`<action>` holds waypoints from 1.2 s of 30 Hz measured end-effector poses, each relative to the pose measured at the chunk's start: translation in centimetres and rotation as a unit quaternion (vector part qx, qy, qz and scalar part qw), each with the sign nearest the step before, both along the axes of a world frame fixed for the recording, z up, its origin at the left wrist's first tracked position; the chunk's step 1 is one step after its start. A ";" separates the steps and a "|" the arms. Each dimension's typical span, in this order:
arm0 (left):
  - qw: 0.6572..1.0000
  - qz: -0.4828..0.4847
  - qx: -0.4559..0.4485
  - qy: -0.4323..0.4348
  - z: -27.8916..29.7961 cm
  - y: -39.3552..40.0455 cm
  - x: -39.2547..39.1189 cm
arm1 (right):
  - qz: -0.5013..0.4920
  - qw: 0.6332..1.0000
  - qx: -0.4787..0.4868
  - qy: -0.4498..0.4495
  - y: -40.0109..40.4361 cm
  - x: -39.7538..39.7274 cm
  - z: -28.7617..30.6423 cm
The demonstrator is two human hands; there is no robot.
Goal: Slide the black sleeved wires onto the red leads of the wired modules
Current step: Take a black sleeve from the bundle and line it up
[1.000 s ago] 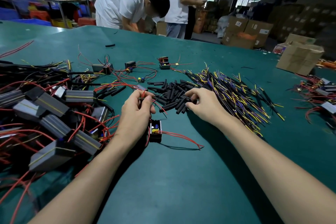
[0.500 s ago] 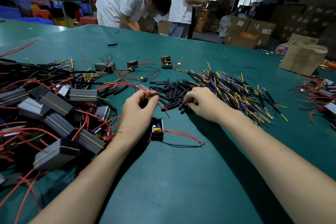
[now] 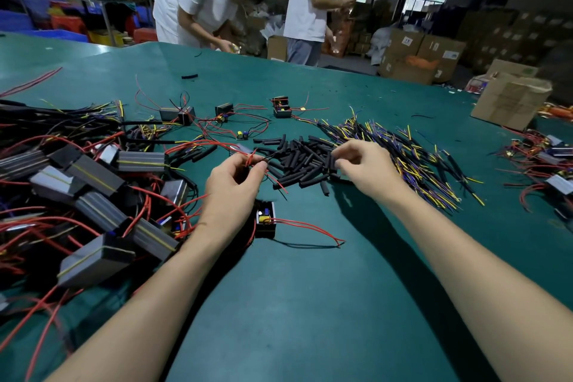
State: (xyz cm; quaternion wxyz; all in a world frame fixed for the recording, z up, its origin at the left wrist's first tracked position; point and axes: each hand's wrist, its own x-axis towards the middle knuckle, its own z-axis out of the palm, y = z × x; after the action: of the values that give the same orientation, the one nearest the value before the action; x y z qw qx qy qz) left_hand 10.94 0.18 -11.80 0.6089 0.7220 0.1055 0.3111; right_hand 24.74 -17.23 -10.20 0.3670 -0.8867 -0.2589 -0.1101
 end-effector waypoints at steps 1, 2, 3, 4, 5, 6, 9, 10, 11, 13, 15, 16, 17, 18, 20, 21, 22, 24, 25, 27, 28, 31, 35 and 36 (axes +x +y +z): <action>1.000 -0.001 0.000 0.001 0.0 0.0 0.0 | -0.020 1.000 0.009 0.010 -0.5 0.1 -0.2; 1.000 -0.003 -0.002 0.001 0.0 0.0 0.0 | -0.035 0.999 0.013 0.017 -0.9 0.1 -0.3; 1.000 -0.005 -0.003 0.002 0.0 -0.1 0.0 | -0.044 0.999 0.017 0.024 -1.3 0.1 -0.4; 1.000 -0.007 -0.004 0.002 0.0 -0.1 0.0 | -0.048 0.998 0.015 0.029 -1.7 0.1 -0.5; 1.000 -0.009 -0.005 0.003 -0.1 -0.1 0.1 | -0.048 0.998 0.006 0.030 -1.9 0.0 -0.6; 1.000 -0.010 -0.005 0.004 -0.1 -0.1 0.1 | -0.047 0.998 -0.009 0.026 -2.0 0.0 -0.6; 1.000 -0.012 -0.007 0.008 -0.1 -0.1 0.2 | -0.036 0.997 -0.066 0.013 -2.0 0.0 -0.2; 1.000 -0.013 -0.007 0.010 -0.2 -0.1 0.2 | -0.025 0.995 -0.100 0.008 -2.0 0.1 -0.1; 1.000 -0.012 -0.007 0.011 -0.2 -0.1 0.2 | -0.012 0.990 -0.142 0.003 -1.9 0.1 0.0; 1.000 -0.013 -0.007 0.014 -0.3 0.0 0.2 | 0.001 0.977 -0.215 -0.007 -1.6 0.2 -0.2; 1.000 -0.015 -0.006 0.014 -0.3 0.0 0.3 | -0.001 0.972 -0.233 -0.015 -1.4 0.2 -0.4; 1.000 -0.016 -0.006 0.015 -0.3 0.0 0.3 | -0.002 0.972 -0.235 -0.020 -1.2 0.1 -0.4; 1.000 -0.017 -0.006 0.015 -0.4 0.0 0.3 | -0.004 0.971 -0.237 -0.023 -1.1 0.1 -0.5; 1.000 -0.018 -0.006 0.016 -0.3 0.0 0.3 | -0.006 0.972 -0.233 -0.024 -1.0 0.1 -0.4; 1.000 -0.020 -0.006 0.016 -0.3 0.0 0.3 | -0.019 0.987 -0.158 -0.006 -0.8 -0.1 -0.2; 1.000 -0.022 -0.002 0.015 -0.3 0.0 0.2 | -0.025 0.997 -0.071 0.030 -0.7 -0.4 0.0; 1.000 -0.027 0.004 0.012 -0.2 -0.1 0.1 | -0.022 0.994 0.044 0.094 -0.7 -0.9 0.3; 0.999 -0.039 0.016 0.003 0.0 -0.3 -0.1 | 0.022 0.921 0.298 0.251 -0.8 -2.4 0.8; 0.999 -0.046 0.021 -0.001 0.1 -0.4 -0.2 | 0.046 0.860 0.400 0.314 -0.7 -3.4 0.9; 0.998 -0.064 0.022 -0.005 0.3 -0.6 -0.4 | 0.066 0.762 0.515 0.387 -0.6 -5.2 0.9; 0.997 -0.078 0.022 -0.007 0.4 -0.6 -0.5 | 0.072 0.735 0.540 0.403 -0.6 -6.1 0.7; 0.993 -0.110 0.029 -0.010 0.5 -0.9 -0.8 | 0.078 0.719 0.565 0.398 -0.4 -8.2 0.3; 0.993 -0.108 0.041 -0.012 0.6 -1.2 -1.0 | 0.081 0.745 0.559 0.355 -0.1 -9.4 0.4; 0.994 -0.104 0.038 -0.014 0.5 -1.1 -1.0 | 0.084 0.750 0.557 0.346 0.0 -9.5 0.4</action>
State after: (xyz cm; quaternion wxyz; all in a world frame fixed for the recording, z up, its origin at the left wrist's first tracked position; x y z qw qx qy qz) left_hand 9.95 -0.96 -11.27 0.6116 0.7473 0.0097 0.2596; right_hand 15.22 -17.26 -9.78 0.8682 -0.4769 -0.0805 0.1112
